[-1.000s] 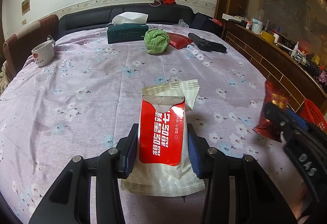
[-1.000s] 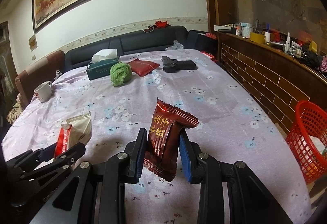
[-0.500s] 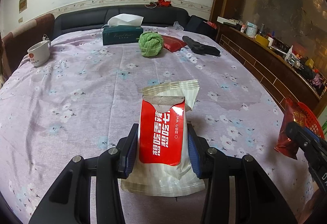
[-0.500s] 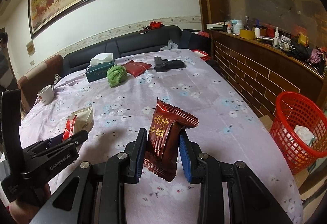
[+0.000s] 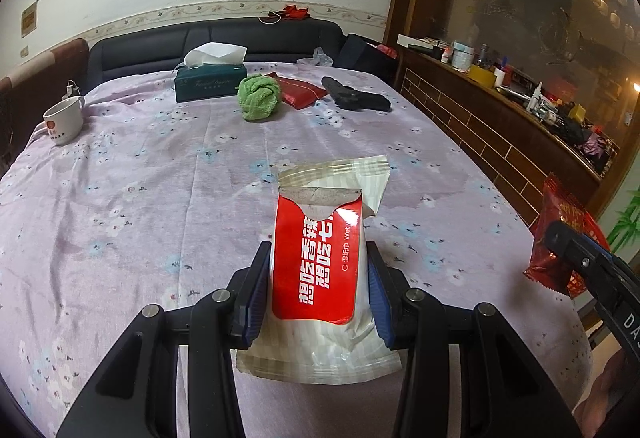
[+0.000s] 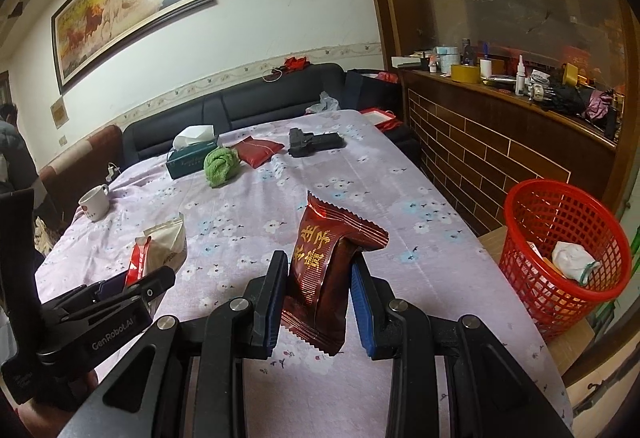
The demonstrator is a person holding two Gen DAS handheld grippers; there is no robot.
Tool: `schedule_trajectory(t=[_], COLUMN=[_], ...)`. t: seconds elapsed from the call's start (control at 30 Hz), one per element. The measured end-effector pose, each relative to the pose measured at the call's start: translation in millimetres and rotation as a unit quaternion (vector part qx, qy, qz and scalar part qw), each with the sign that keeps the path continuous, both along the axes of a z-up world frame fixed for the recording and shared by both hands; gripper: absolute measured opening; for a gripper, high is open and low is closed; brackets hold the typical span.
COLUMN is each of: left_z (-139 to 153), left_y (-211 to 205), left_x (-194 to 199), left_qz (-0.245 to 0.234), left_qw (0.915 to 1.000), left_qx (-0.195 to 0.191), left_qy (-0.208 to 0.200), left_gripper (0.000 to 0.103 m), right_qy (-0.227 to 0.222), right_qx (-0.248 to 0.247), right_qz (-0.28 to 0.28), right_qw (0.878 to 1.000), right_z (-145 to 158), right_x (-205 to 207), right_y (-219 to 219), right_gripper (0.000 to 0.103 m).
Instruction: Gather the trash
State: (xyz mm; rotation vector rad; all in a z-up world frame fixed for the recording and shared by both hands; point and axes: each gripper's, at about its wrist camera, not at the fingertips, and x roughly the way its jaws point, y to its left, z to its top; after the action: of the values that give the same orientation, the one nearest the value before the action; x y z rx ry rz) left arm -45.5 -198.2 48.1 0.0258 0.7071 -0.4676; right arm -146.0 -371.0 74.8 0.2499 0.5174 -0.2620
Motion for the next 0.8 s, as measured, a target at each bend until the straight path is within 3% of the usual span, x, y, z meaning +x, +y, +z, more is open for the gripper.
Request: schedule_trajectory(t=[0.8], left_z=[10.8], left_y=[-7.1], left_x=[-35.4], left_qz=[-0.008], left_qw=[0.9998], left_qx=[0.012], left_qy=[-0.012], left_gripper=[0.042], right_qy=[-0.024], right_qx=[0.005], right_qz=[0.008], right_qw=[1.0], right_z=[11.7], right_x=[-36.1], right_y=[-2.1], right_gripper=[0.033])
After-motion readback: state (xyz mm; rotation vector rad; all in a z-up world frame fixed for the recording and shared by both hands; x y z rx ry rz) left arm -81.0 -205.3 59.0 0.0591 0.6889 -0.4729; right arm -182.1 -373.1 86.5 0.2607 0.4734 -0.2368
